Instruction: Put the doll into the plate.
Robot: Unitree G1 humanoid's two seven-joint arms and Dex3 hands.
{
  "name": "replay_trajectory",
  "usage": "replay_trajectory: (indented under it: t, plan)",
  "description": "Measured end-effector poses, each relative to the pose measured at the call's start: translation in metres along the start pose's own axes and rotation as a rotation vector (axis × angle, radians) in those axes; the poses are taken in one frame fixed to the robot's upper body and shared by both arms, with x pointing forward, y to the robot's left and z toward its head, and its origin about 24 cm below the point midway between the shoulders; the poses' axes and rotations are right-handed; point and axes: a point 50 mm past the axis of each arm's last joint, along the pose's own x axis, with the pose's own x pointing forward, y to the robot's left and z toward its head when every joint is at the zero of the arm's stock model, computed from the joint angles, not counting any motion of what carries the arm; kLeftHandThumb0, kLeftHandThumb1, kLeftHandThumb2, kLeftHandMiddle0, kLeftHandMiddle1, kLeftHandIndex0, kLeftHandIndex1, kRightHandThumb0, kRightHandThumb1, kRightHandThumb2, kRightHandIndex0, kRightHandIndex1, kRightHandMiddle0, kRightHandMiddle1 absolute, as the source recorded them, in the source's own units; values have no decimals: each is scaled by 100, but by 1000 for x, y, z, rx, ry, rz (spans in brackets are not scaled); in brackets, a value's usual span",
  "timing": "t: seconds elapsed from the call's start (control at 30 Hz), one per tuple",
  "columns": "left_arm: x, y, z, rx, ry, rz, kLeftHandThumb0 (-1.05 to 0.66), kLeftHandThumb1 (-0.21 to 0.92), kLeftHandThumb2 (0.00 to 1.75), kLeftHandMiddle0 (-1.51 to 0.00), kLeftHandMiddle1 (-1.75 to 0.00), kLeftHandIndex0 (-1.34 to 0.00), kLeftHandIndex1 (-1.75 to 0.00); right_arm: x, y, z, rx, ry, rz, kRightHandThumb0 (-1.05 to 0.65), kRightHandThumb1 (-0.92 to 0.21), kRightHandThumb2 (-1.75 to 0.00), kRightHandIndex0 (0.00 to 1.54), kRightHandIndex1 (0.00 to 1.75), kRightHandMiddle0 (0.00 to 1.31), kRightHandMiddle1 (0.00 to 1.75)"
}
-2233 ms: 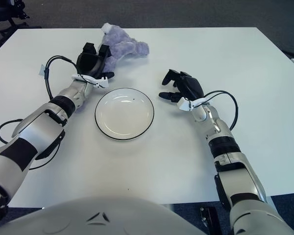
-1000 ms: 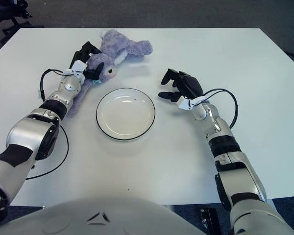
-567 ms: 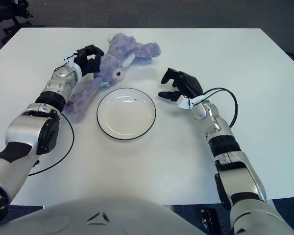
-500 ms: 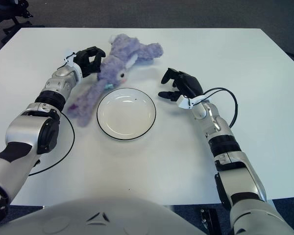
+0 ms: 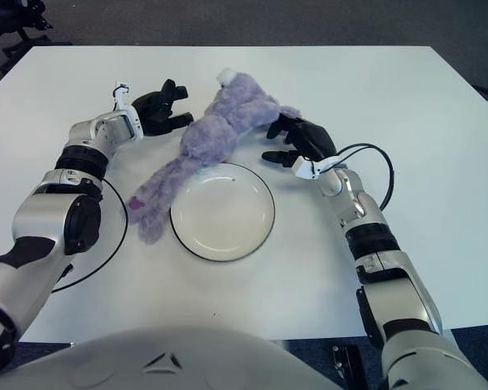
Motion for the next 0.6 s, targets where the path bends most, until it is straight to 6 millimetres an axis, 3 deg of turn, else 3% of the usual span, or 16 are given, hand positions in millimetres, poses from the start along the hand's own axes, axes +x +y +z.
replay_trajectory:
  t: [0.6]
  plan:
    - [-3,-11,11,56,12,35,14,58,61,-95,-175,-74,-175,0,-1,0,-6,-3,7,-1,-92,-30,55,139,26,145]
